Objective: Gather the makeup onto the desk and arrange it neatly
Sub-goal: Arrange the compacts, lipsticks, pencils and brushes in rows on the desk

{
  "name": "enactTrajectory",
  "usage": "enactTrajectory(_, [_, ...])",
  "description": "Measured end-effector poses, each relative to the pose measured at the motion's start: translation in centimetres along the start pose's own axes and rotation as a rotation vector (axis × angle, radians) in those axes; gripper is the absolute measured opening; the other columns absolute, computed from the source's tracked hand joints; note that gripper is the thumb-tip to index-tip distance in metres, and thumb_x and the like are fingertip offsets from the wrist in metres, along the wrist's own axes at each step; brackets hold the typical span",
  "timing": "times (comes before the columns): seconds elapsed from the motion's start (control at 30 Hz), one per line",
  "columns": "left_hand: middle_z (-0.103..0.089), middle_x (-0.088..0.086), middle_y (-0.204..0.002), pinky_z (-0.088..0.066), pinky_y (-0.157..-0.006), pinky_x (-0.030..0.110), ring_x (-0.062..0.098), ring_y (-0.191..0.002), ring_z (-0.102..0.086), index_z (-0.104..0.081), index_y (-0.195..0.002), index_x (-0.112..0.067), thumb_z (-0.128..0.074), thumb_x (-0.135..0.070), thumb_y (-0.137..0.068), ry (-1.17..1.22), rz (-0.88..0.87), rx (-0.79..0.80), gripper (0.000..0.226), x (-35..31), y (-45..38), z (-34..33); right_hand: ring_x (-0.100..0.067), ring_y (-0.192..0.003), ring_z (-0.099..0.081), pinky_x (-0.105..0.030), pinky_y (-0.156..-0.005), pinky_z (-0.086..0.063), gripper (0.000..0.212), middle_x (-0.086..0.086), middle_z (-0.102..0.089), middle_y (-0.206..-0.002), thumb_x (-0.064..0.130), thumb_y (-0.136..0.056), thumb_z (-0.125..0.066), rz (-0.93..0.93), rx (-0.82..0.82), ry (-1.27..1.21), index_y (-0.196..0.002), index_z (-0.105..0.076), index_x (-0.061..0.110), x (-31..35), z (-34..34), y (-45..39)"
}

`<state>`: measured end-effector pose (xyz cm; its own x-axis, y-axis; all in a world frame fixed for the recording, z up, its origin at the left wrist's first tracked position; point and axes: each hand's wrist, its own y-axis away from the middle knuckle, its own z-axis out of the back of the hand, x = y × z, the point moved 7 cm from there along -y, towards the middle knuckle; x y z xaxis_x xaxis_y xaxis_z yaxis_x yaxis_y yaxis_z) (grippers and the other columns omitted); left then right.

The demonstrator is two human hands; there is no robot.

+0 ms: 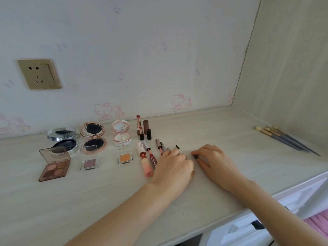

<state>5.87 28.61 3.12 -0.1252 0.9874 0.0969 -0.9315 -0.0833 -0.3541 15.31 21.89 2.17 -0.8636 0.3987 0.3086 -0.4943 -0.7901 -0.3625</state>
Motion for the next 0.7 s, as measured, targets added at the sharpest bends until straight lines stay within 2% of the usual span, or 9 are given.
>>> enactTrajectory(0.17, [-0.066,0.002,-0.094,-0.039,-0.088,0.035,0.024,-0.104,-0.049,-0.067,-0.1,-0.015,-0.049,-0.035,-0.092,-0.022,0.054,0.008,0.028,0.8,-0.2,0.5,-0.021,-0.108,-0.053,-0.032,-0.088,-0.044,0.03,0.0,-0.062,-0.114,0.014,-0.094,-0.05,-0.01,0.031,-0.005,-0.119,-0.064,0.022,0.7,-0.6,-1.3])
enactTrajectory(0.23, [-0.067,-0.004,-0.077,-0.043,-0.073,0.029,0.017,-0.09,-0.058,-0.071,-0.084,-0.02,-0.065,-0.042,-0.078,-0.068,0.069,0.007,0.024,0.8,-0.2,1.2,-0.021,-0.108,-0.053,-0.034,-0.088,-0.045,0.029,-0.001,-0.061,-0.113,0.013,-0.094,-0.05,-0.013,0.037,-0.033,-0.118,-0.065,0.021,1.1,-1.0,-2.0])
enactTrajectory(0.3, [-0.062,-0.01,-0.059,-0.037,-0.055,0.023,0.007,-0.071,-0.062,-0.071,-0.064,-0.025,-0.076,-0.051,-0.056,-0.109,0.101,0.002,0.028,0.9,-0.2,2.2,-0.02,-0.108,-0.052,-0.036,-0.088,-0.046,0.028,-0.001,-0.061,-0.112,0.014,-0.093,-0.051,-0.008,0.047,-0.054,-0.116,-0.065,0.022,1.6,-1.4,-2.5])
enactTrajectory(0.33, [-0.065,-0.008,-0.066,-0.039,-0.06,0.023,0.008,-0.077,-0.062,-0.072,-0.071,-0.024,-0.072,-0.049,-0.061,-0.099,0.119,0.016,0.027,1.2,-0.2,1.8,-0.02,-0.108,-0.052,-0.036,-0.088,-0.046,0.027,0.0,-0.061,-0.111,0.015,-0.093,-0.051,-0.004,0.051,-0.059,-0.116,-0.065,0.022,1.8,-1.6,-2.8])
enactTrajectory(0.37, [-0.068,-0.005,-0.081,-0.042,-0.073,0.025,0.012,-0.092,-0.06,-0.071,-0.086,-0.022,-0.064,-0.043,-0.074,-0.045,0.144,0.019,0.026,1.6,-0.2,1.2,-0.019,-0.108,-0.052,-0.036,-0.088,-0.046,0.027,0.0,-0.061,-0.111,0.015,-0.093,-0.052,0.0,0.053,-0.063,-0.115,-0.065,0.022,1.9,-1.8,-3.0])
enactTrajectory(0.43, [-0.063,0.001,-0.103,-0.043,-0.092,0.038,0.02,-0.11,-0.05,-0.064,-0.105,-0.017,-0.049,-0.035,-0.088,0.05,0.192,0.074,0.029,2.8,-0.2,-0.5,-0.019,-0.108,-0.052,-0.035,-0.088,-0.045,0.026,0.0,-0.061,-0.111,0.016,-0.093,-0.052,0.002,0.056,-0.068,-0.115,-0.065,0.022,2.1,-2.1,-3.3])
enactTrajectory(0.5, [-0.06,0.001,-0.103,-0.045,-0.091,0.043,0.022,-0.109,-0.05,-0.063,-0.103,-0.018,-0.048,-0.036,-0.088,0.059,0.223,0.081,0.028,3.5,-0.2,-1.0,-0.019,-0.108,-0.052,-0.035,-0.088,-0.045,0.026,0.0,-0.061,-0.111,0.017,-0.093,-0.052,-0.002,0.048,-0.073,-0.115,-0.065,0.022,2.0,-2.2,-3.5])
enactTrajectory(0.63, [-0.061,0.002,-0.095,-0.043,-0.084,0.031,0.021,-0.101,-0.051,-0.065,-0.097,-0.017,-0.052,-0.035,-0.086,0.059,0.191,-0.001,0.025,3.2,-0.3,0.2,-0.017,-0.108,-0.051,-0.033,-0.087,-0.046,0.026,0.002,-0.061,-0.111,0.019,-0.093,-0.052,-0.006,0.037,-0.081,-0.115,-0.064,0.023,1.9,-2.2,-3.4])
enactTrajectory(0.7, [-0.063,0.001,-0.092,-0.039,-0.08,0.031,0.02,-0.1,-0.051,-0.064,-0.095,-0.017,-0.053,-0.033,-0.085,0.054,0.176,-0.038,0.023,3.2,-0.3,0.5,-0.016,-0.111,-0.051,-0.033,-0.088,-0.045,0.026,0.003,-0.06,-0.114,0.021,-0.093,-0.053,-0.004,0.035,-0.073,-0.117,-0.063,0.022,1.8,-2.1,-3.3])
